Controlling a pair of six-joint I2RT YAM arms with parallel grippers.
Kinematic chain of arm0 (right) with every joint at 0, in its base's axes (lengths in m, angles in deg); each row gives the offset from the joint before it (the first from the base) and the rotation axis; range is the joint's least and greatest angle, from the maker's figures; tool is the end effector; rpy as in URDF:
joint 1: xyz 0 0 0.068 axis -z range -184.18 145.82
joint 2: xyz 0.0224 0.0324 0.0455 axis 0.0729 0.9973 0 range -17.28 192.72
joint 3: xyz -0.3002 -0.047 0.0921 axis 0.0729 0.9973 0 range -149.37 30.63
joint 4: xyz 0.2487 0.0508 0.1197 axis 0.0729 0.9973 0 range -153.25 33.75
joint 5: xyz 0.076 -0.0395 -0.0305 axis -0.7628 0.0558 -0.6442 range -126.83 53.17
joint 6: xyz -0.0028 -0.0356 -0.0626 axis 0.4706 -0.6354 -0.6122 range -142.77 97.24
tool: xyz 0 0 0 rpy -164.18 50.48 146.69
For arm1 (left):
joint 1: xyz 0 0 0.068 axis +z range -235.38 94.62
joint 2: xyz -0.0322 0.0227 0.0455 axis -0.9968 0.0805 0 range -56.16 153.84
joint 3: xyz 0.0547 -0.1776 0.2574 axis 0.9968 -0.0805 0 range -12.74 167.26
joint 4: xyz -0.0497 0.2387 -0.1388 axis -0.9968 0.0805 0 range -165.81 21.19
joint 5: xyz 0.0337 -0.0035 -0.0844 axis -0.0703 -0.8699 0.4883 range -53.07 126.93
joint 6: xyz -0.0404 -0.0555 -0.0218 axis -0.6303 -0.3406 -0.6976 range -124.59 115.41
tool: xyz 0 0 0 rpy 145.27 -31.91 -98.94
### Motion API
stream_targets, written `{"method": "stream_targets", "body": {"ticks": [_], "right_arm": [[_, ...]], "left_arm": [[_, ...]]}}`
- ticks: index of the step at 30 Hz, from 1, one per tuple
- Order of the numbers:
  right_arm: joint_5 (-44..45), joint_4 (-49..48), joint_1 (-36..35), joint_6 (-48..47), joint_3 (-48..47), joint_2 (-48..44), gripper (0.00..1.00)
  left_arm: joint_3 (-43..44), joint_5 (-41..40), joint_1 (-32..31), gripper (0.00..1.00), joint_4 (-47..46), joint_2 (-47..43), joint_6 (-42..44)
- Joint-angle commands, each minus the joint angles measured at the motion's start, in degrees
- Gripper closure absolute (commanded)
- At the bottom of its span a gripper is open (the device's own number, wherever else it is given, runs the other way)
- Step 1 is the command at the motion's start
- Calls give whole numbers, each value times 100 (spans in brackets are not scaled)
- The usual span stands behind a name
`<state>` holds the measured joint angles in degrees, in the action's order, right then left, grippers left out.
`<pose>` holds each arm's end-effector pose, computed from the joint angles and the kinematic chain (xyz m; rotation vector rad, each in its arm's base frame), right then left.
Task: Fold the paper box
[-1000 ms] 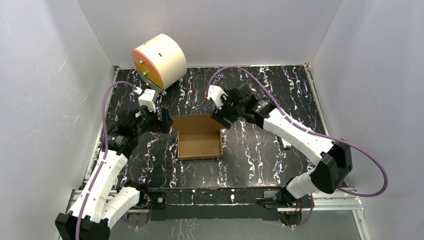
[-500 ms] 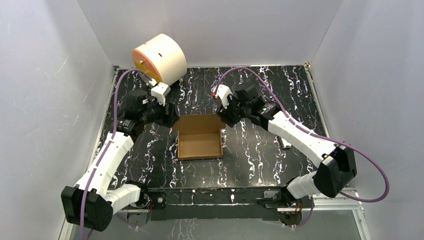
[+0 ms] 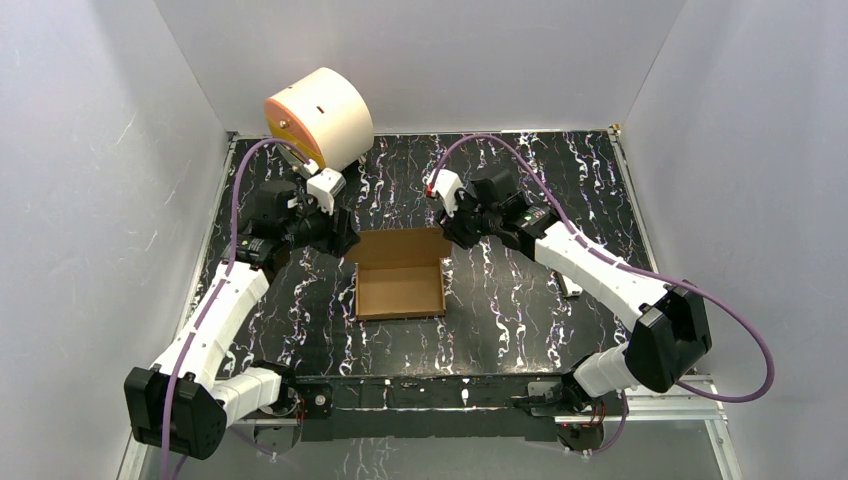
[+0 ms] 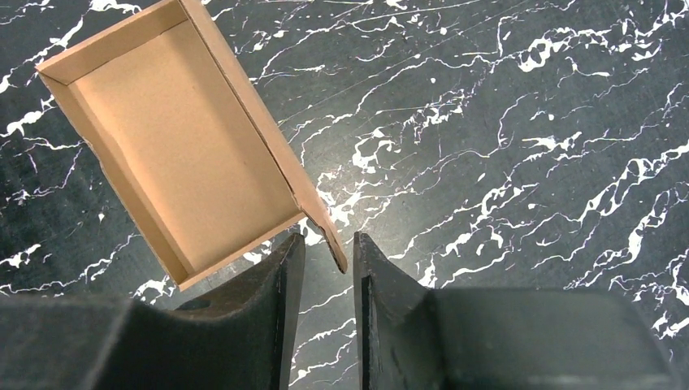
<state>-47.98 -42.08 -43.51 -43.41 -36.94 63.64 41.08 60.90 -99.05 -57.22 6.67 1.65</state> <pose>0.2651 0.2324 0.3417 -1.1890 1.8362 0.3969 0.2506 -0.0859 0.3474 0.6075 1.9530 -0.5094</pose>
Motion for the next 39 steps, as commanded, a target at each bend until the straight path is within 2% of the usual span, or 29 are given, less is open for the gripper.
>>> {"method": "stream_targets", "body": {"ticks": [1,5,9,20,25,29,33,39], "right_arm": [[-161,-311,50,104,26,36,66],[-180,-333,60,121,25,45,76],[-256,-333,58,140,55,22,80],[-218,-358,65,159,95,-15,83],[-233,-394,58,165,112,-20,85],[-244,-403,64,244,104,9,89],[-216,-377,57,521,42,49,92],[222,-471,40,1345,-12,28,97]], "left_arm": [[-47,118,22,44,10,-30,115],[-39,143,18,54,60,22,109],[-39,148,29,66,91,70,78],[-167,-138,22,66,135,-121,107],[-116,-291,27,71,244,-7,121],[-77,-287,18,81,289,37,67],[1,-276,17,91,323,81,-247],[103,-532,14,97,281,216,-1395]]}}
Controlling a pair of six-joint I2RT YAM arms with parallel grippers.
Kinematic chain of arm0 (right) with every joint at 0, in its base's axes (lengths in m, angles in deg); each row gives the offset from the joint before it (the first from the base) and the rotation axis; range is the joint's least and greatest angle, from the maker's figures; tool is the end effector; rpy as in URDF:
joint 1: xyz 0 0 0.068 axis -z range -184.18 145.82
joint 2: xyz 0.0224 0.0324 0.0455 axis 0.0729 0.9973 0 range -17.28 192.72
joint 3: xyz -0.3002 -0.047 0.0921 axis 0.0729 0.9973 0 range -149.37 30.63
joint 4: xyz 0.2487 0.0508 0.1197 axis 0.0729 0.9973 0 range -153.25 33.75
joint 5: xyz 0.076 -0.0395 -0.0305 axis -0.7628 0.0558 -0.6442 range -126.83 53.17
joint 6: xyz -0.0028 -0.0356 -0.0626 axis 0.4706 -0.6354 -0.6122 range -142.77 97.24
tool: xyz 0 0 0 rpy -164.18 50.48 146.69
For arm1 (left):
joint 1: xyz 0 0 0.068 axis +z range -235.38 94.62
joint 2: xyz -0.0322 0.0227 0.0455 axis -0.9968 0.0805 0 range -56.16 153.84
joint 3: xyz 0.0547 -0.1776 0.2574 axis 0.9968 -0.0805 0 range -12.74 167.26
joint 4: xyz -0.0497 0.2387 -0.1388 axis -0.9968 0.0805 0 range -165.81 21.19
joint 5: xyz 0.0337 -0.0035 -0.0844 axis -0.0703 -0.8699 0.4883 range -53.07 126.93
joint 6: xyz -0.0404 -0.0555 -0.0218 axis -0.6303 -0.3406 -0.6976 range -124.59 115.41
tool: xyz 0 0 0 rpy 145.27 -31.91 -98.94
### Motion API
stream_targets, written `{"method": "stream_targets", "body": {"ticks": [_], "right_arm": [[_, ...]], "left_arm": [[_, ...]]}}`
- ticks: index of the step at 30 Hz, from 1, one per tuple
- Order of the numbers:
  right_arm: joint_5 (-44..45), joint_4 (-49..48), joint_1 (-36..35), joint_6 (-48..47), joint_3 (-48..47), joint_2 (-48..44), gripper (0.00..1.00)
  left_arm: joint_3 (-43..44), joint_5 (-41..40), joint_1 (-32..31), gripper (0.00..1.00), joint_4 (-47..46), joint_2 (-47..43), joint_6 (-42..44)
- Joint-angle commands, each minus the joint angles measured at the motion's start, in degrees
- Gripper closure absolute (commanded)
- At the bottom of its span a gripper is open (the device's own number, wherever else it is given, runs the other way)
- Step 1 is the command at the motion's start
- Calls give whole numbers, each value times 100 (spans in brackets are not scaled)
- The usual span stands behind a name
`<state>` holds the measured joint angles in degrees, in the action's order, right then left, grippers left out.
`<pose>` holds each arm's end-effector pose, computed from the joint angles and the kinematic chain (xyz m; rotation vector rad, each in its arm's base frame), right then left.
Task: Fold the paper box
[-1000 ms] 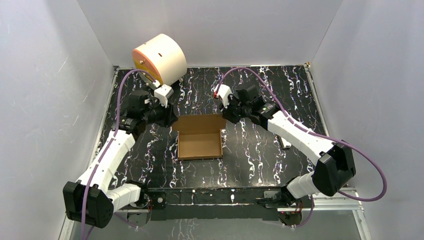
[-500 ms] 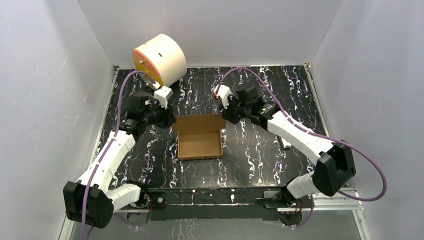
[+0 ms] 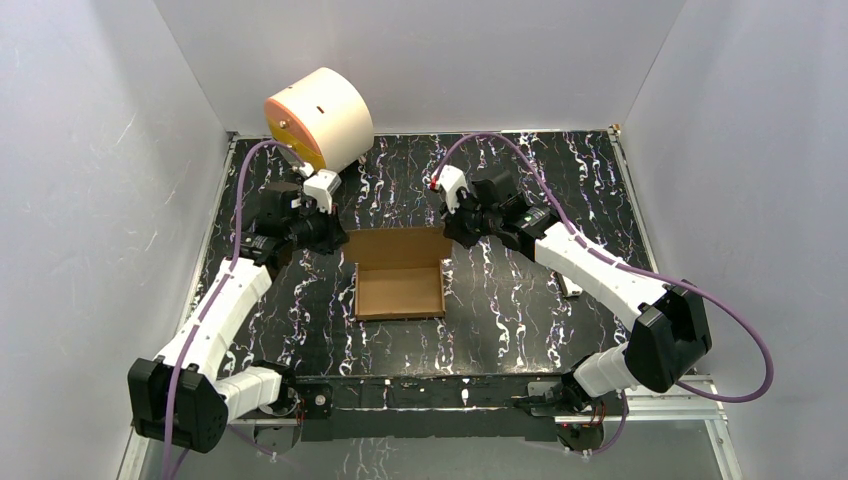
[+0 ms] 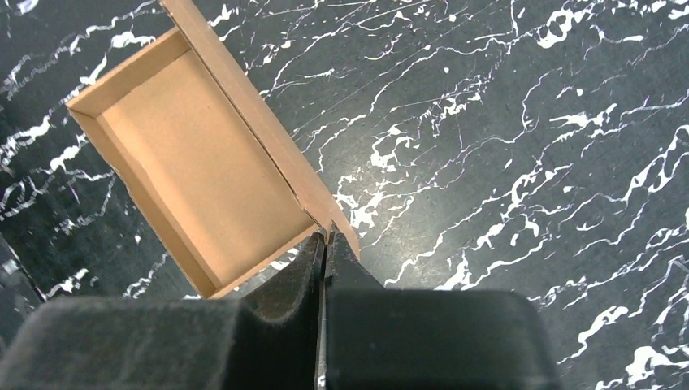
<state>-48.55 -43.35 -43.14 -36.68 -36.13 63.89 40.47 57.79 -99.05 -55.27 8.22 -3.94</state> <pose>0.2674 0.2320 0.3374 -1.0816 1.9086 0.4704 0.2557 -0.0840 0.3323 0.4792 2.0726 -0.5208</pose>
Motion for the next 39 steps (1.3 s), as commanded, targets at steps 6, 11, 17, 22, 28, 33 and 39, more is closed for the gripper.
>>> {"method": "stream_targets", "body": {"ticks": [6,11,17,22,28,33,39], "right_arm": [[1507,-433,-172,1662,-6,-90,97],[2493,-522,-255,2524,84,-145,97],[3305,-736,-374,3160,56,-33,96],[3632,-875,-392,3428,95,193,96],[3623,-1085,-391,3359,249,79,88],[3406,-1232,-388,2936,319,-86,77],[2704,-1246,-273,1959,425,-516,51]], "left_arm": [[-169,-683,-40,100,-441,-248,-2073],[-466,-1136,-174,100,-999,-448,-2761],[-490,-2279,-738,97,-1355,-337,-3219],[-549,-2974,-1266,95,-1693,18,-3245],[-638,-3102,-1305,91,-1863,132,-3211],[-504,-3159,-1305,79,-1626,-25,-2935],[-199,-3279,-1296,60,-879,-382,-2276]]}}
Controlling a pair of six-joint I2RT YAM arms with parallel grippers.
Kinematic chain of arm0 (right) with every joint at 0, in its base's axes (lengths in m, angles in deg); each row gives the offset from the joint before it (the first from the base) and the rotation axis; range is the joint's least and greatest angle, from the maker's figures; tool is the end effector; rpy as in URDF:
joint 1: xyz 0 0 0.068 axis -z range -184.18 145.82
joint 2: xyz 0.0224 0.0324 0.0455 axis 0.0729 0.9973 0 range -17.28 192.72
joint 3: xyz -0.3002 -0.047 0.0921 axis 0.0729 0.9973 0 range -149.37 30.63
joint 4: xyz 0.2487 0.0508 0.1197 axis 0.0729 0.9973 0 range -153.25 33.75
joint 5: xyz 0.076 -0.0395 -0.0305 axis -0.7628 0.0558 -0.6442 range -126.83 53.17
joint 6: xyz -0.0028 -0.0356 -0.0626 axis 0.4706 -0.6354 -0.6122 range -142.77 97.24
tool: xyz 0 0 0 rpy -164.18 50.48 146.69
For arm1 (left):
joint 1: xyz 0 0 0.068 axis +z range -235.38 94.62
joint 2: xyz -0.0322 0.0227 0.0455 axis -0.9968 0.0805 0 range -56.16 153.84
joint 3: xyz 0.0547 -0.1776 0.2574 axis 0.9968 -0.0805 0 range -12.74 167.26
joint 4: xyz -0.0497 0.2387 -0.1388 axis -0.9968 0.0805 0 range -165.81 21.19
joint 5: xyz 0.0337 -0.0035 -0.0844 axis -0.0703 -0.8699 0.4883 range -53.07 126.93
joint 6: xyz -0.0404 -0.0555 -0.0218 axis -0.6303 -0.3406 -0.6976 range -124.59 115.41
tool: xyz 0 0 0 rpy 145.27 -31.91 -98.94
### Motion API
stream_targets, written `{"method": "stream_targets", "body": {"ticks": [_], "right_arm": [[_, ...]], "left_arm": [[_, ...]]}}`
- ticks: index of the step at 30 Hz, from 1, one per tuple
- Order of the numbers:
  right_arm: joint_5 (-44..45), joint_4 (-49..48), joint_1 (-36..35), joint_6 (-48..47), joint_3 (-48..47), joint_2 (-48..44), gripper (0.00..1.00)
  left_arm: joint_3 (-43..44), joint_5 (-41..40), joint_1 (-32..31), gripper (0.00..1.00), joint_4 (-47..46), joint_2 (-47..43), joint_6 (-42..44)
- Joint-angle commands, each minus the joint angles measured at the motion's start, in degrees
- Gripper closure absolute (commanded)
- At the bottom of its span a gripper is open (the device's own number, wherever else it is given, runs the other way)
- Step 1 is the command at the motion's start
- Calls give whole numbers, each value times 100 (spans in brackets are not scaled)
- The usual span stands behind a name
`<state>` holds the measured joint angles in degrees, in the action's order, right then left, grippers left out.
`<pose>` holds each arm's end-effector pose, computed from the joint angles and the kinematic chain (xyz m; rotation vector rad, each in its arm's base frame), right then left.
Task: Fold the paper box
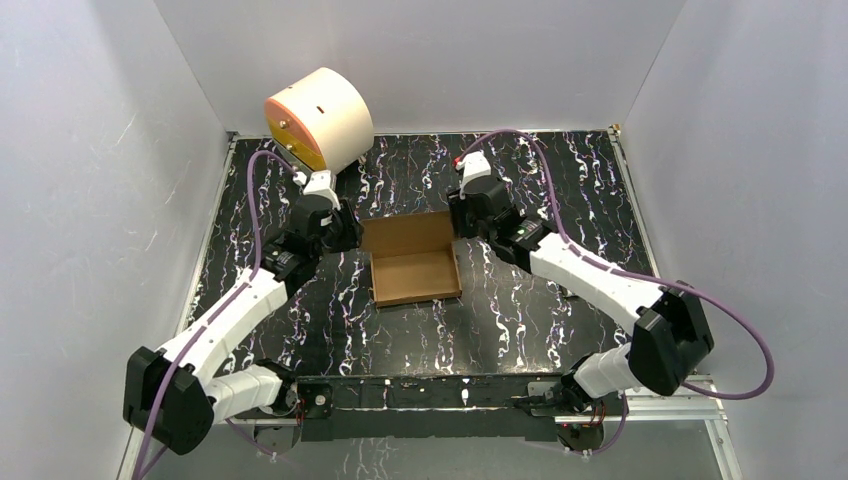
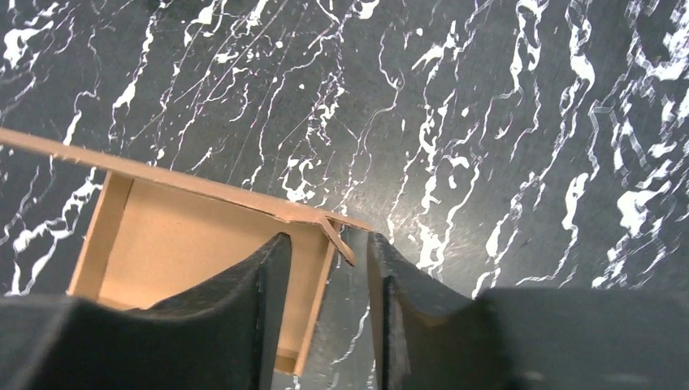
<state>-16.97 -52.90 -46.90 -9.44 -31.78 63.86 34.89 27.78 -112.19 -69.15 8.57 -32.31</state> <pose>0.2756 0.2272 0.3283 -0.3150 2.0304 0.2489 0.2547 -0.1181 0.3196 -0.1207 2.0051 -0.4569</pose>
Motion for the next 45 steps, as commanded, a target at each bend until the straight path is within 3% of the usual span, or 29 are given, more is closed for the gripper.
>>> {"method": "stream_targets", "body": {"ticks": [1,5,10,14,20,25,35,45], "right_arm": [[-614,-307,157,-949,32,-600,44],[-1528,-228,512,-1703,136,-824,28],[-2576,-19,914,-2431,128,-905,17],[-3336,-151,1138,-2817,268,-936,15],[-3792,-665,1396,-3174,577,-771,15],[-4117,-956,1567,-3422,665,-399,17],[-4374,-1600,1653,-3586,851,169,27],[-4438,-1822,1662,-3424,868,402,54]], "left_arm": [[406,-251,22,57,610,-463,716],[574,-61,69,49,929,-545,1252],[760,591,160,45,1097,-443,1964],[891,1187,271,43,1257,-276,2552],[842,1970,747,40,1039,-77,3129],[830,3085,1055,40,781,248,3332],[1012,3737,1307,45,732,1049,3367],[973,3949,1424,62,730,1289,3237]]}}
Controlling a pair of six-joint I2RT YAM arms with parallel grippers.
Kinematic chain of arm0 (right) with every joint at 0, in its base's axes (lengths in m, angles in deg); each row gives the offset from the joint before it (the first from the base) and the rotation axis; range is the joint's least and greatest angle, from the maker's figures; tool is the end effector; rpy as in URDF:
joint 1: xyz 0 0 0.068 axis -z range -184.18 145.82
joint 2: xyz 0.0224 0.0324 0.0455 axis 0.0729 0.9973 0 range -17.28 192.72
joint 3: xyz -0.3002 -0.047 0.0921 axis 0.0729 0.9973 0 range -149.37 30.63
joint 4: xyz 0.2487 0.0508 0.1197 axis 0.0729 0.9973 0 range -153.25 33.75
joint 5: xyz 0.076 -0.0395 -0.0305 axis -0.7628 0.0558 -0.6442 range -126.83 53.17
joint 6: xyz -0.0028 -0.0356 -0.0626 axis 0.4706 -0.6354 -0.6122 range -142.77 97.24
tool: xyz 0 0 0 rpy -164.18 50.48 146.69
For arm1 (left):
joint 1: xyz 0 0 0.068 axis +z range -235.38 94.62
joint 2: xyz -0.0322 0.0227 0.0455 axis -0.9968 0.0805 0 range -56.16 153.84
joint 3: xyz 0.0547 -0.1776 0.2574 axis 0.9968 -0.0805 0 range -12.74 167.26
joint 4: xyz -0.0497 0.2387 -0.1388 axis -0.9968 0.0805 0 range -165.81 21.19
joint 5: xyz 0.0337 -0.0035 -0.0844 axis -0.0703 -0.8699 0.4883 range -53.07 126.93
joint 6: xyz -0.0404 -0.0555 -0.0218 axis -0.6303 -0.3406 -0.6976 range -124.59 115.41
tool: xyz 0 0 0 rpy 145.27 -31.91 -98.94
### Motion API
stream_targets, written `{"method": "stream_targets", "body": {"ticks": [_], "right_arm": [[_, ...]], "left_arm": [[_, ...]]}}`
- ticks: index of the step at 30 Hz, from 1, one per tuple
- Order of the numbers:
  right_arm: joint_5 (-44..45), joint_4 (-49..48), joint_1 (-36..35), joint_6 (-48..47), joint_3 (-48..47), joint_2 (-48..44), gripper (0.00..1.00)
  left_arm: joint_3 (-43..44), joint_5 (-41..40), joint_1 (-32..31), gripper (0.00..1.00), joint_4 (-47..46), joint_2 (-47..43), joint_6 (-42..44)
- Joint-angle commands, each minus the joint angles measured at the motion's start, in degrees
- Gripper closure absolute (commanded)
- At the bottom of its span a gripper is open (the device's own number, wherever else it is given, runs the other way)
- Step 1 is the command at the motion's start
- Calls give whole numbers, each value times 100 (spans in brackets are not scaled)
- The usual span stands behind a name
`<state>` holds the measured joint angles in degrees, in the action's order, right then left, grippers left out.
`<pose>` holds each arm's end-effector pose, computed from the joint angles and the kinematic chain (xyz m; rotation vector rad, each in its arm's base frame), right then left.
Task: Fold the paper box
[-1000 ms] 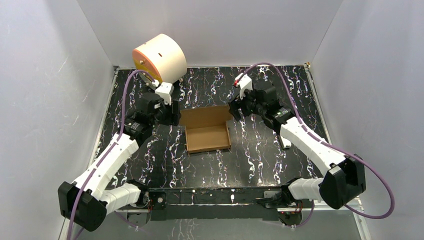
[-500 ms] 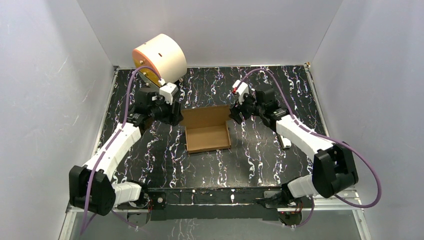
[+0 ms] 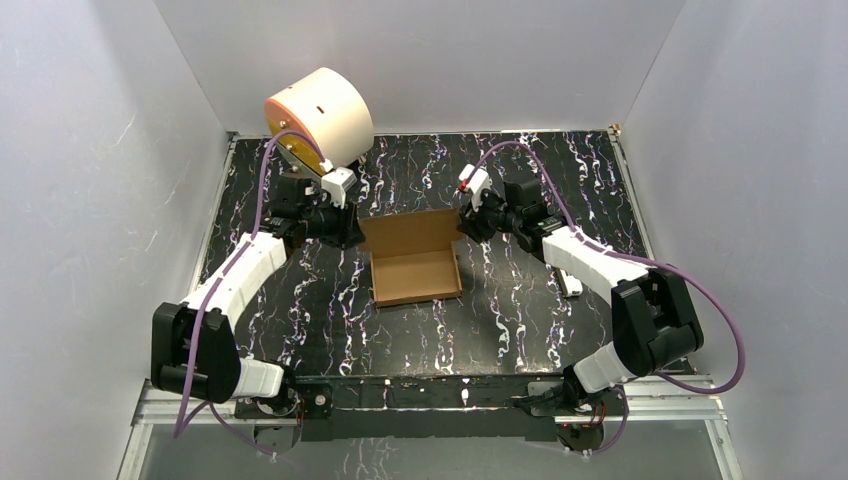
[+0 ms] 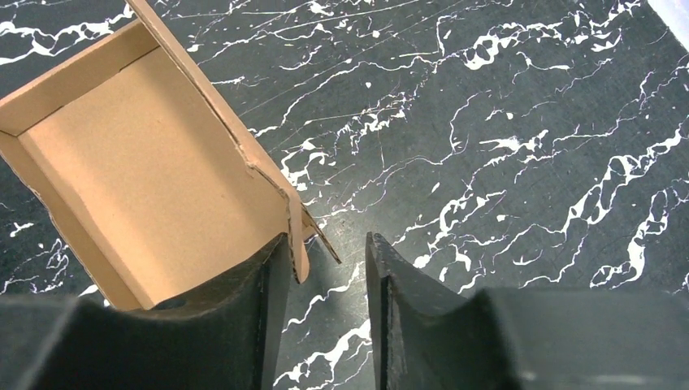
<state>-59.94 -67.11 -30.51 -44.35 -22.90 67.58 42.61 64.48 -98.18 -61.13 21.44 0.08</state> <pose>0.3162 0.1828 0.2762 -1.0516 1.7479 0.4644 0.3090 -0.0985 0.2951 0.5948 2.1144 -0.6103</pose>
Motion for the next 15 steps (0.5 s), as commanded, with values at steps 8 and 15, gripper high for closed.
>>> {"method": "stream_targets", "body": {"ticks": [8,15], "right_arm": [[-204,-469,22,338,155,-145,73],[-437,-467,15,399,147,-174,80]], "left_arm": [[184,649,23,74,-255,98,-171],[78,677,23,66,-418,25,-68]]}}
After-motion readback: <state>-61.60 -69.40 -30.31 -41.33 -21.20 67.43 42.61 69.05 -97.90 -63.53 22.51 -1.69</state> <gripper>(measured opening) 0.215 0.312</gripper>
